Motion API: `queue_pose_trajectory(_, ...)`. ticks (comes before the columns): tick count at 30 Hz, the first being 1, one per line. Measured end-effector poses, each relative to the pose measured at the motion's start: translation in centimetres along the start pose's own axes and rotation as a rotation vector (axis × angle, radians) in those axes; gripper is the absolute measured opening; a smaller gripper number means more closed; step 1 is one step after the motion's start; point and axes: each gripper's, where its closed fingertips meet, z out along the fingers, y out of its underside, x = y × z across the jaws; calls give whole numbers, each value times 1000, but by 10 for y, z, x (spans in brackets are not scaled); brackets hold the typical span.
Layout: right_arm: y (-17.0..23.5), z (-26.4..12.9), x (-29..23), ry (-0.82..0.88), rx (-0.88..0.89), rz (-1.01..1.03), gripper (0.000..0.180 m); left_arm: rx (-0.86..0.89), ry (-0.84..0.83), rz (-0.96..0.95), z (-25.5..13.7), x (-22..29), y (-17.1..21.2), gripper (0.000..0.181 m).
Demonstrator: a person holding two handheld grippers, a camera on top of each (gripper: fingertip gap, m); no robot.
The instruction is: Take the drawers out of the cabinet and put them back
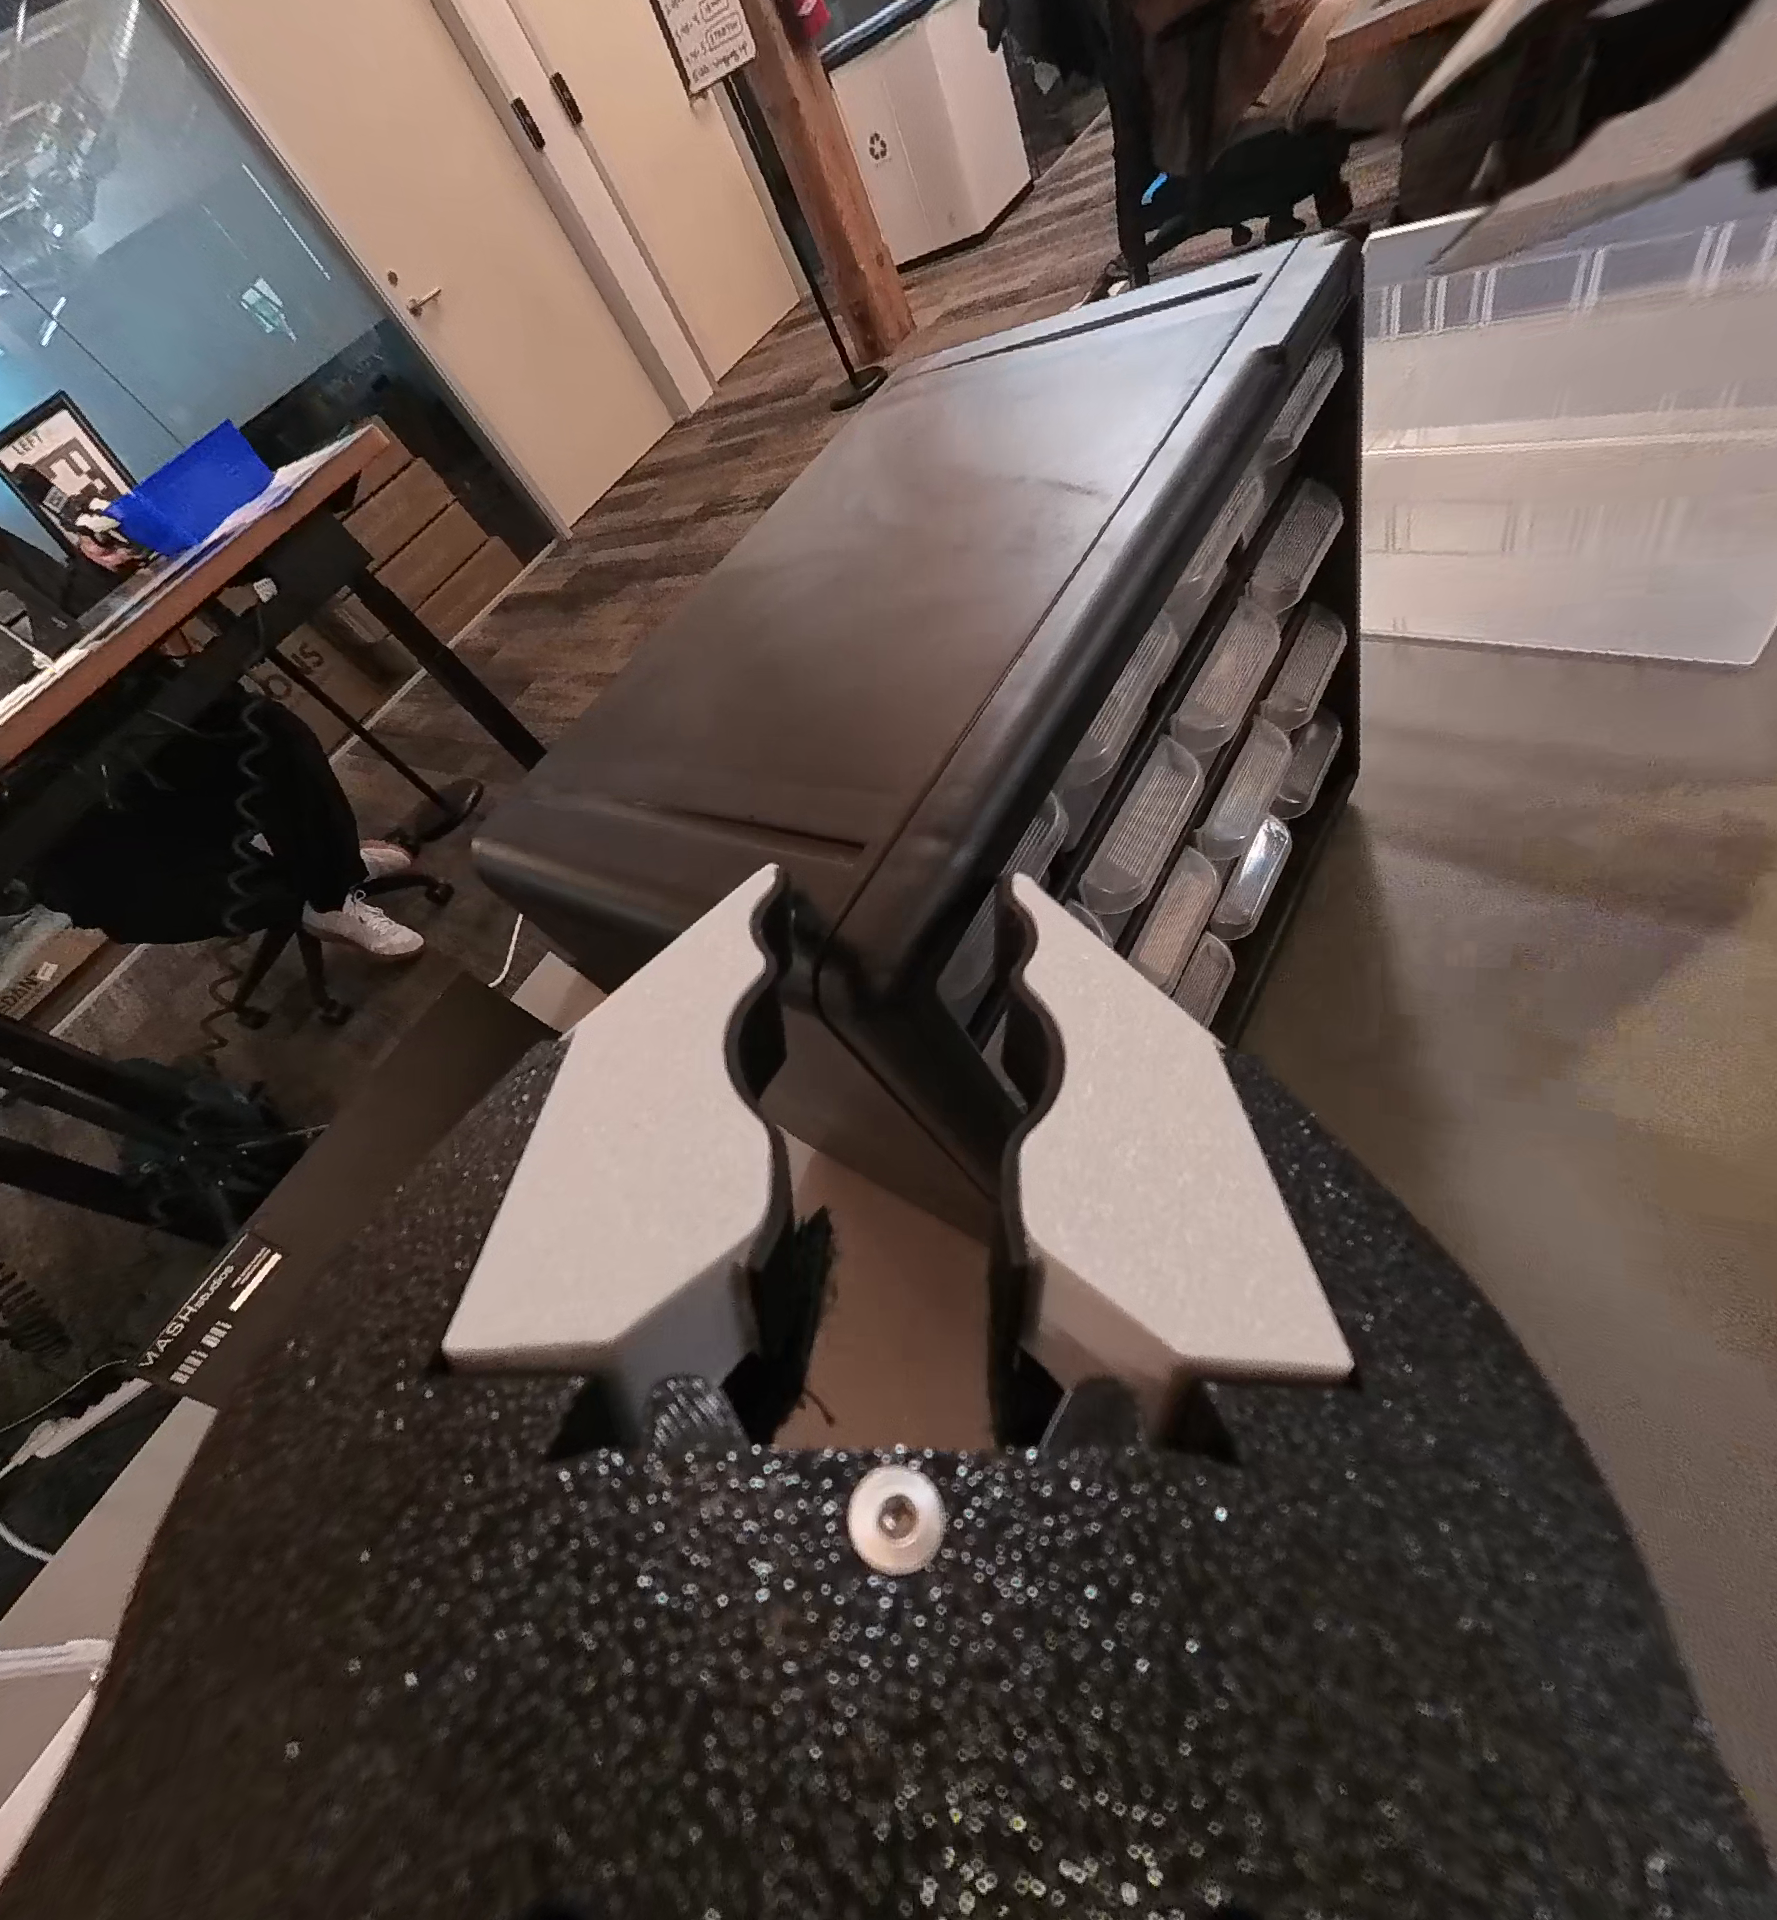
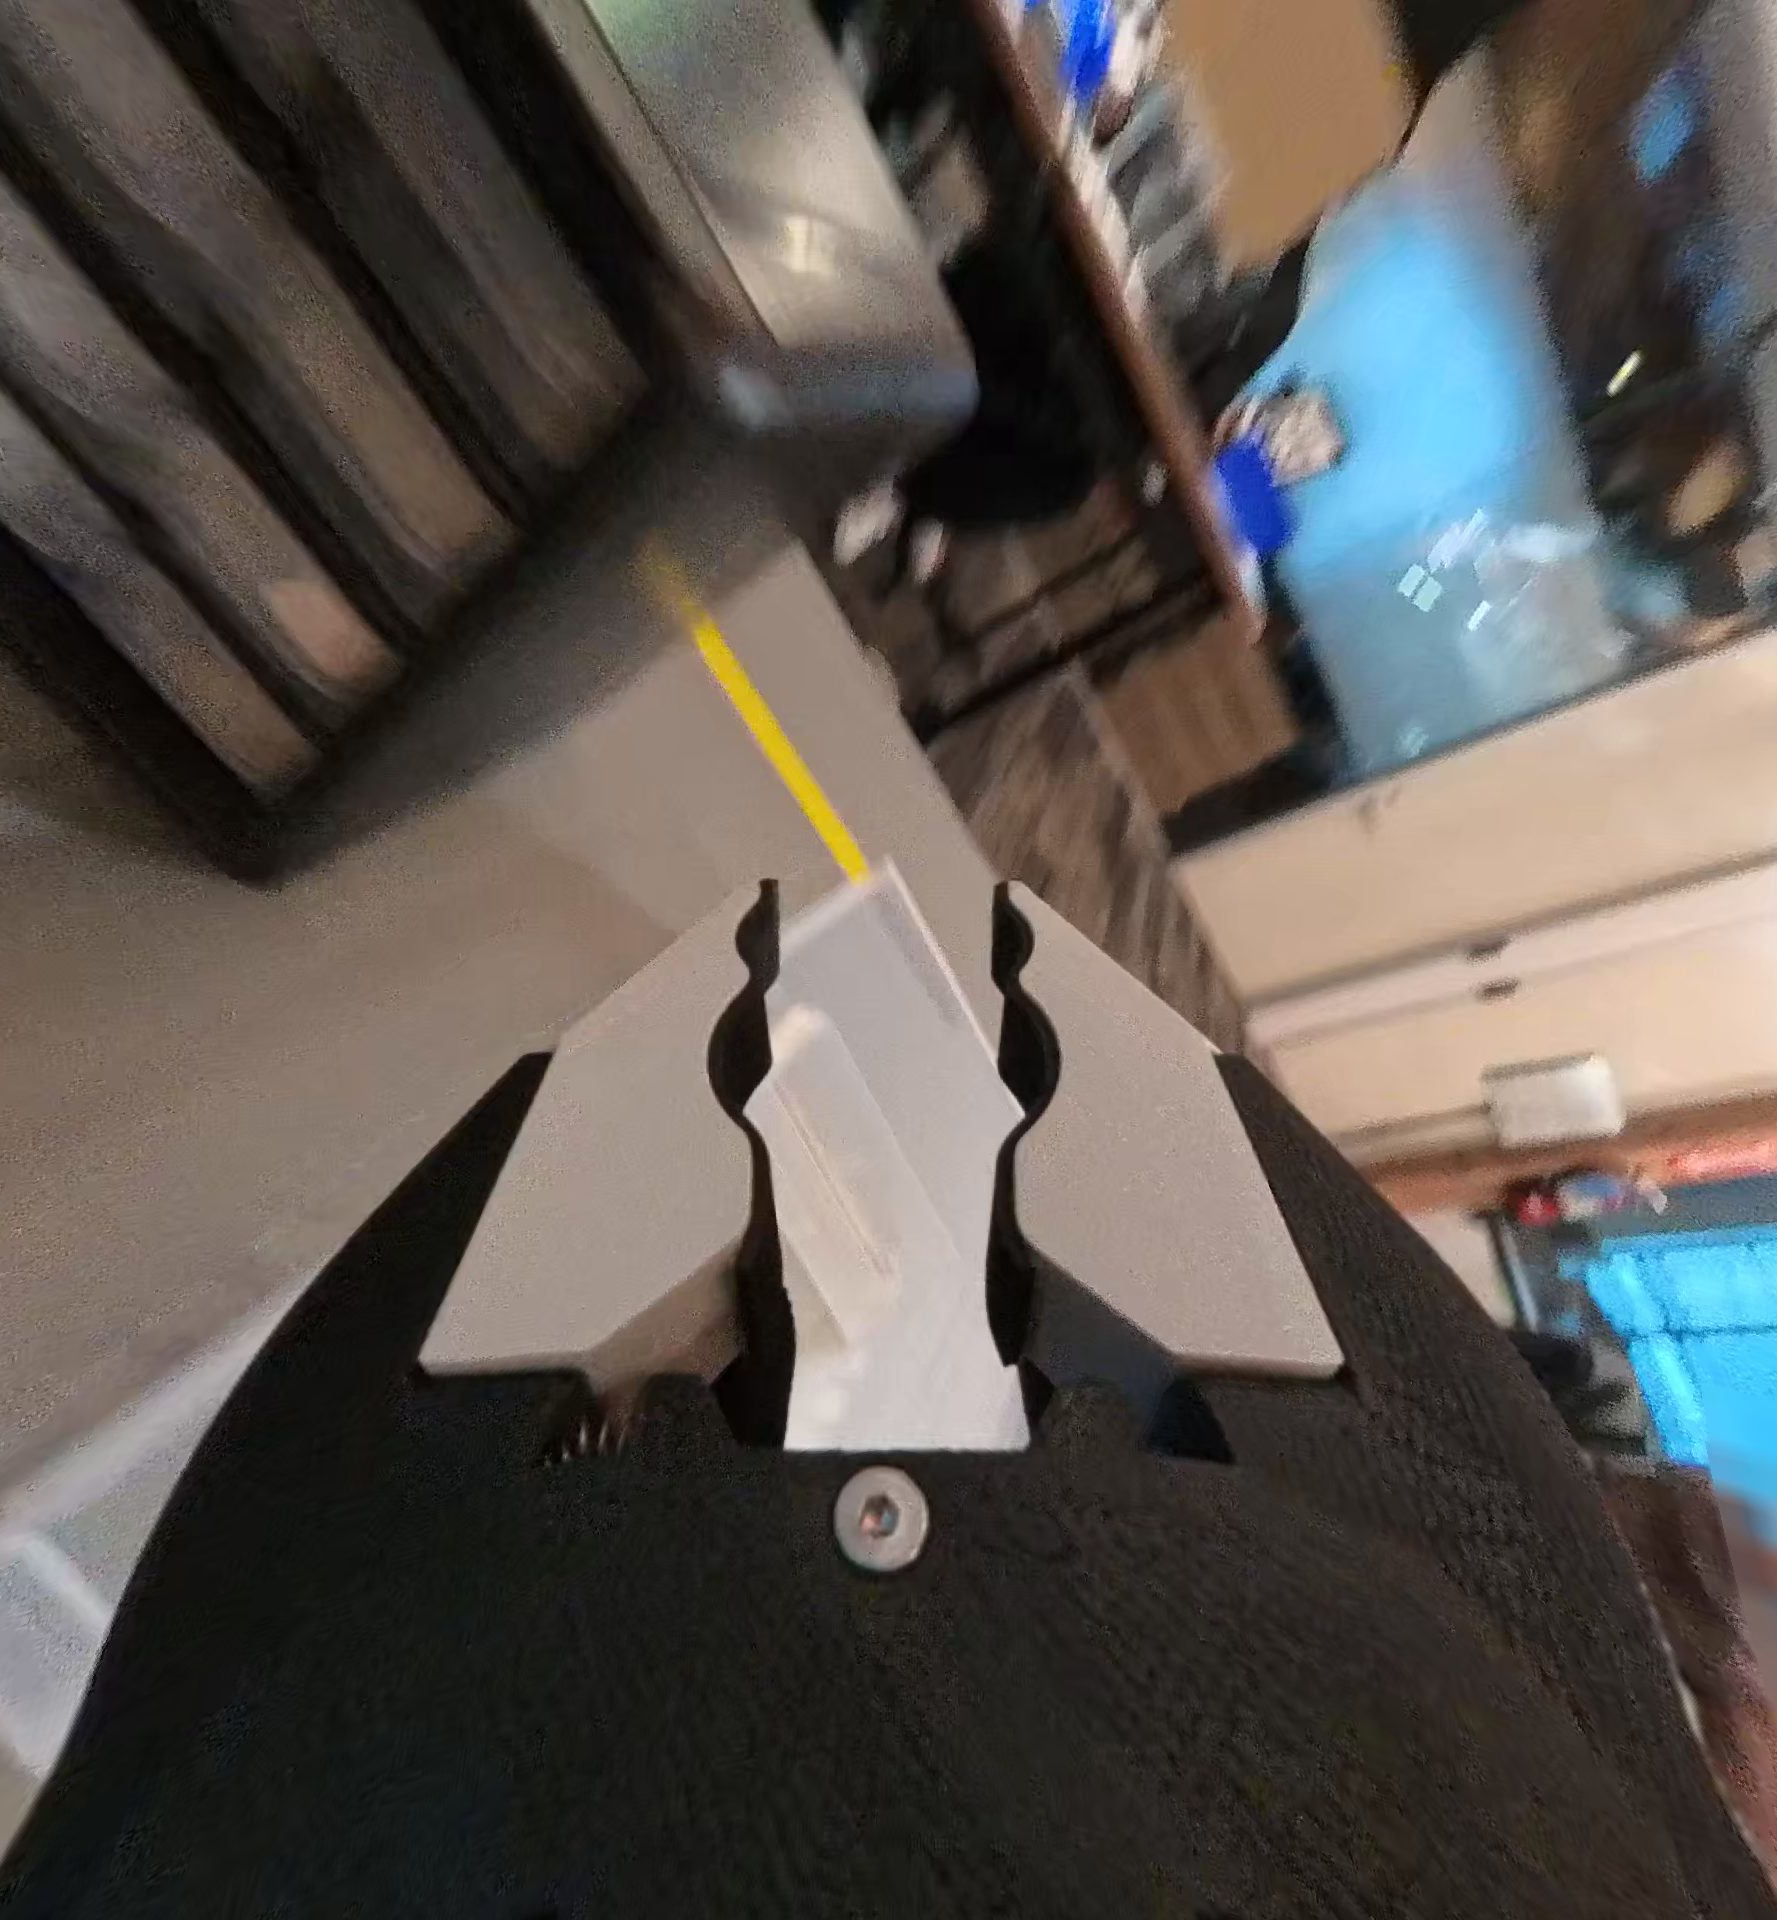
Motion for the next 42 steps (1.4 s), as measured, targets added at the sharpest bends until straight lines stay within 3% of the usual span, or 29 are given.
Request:
queue_pose_trajectory(5,-70,-36,-77,109,277,-102,37,9,6,-4,0,0,0,37)
queue_pose_trajectory(15,-164,-4,-186,119,628,-94,45,20,11,-6,0,0,0,37)
queue_pose_trajectory(24,-179,33,-228,80,544,-241,43,39,26,-18,1,1,-1,37)
queue_pose_trajectory(37,-158,71,-209,261,396,-497,29,37,25,-19,1,1,-1,37)
queue_pose_trajectory(42,-160,67,-201,318,398,-512,11,34,23,-15,1,1,-1,37)
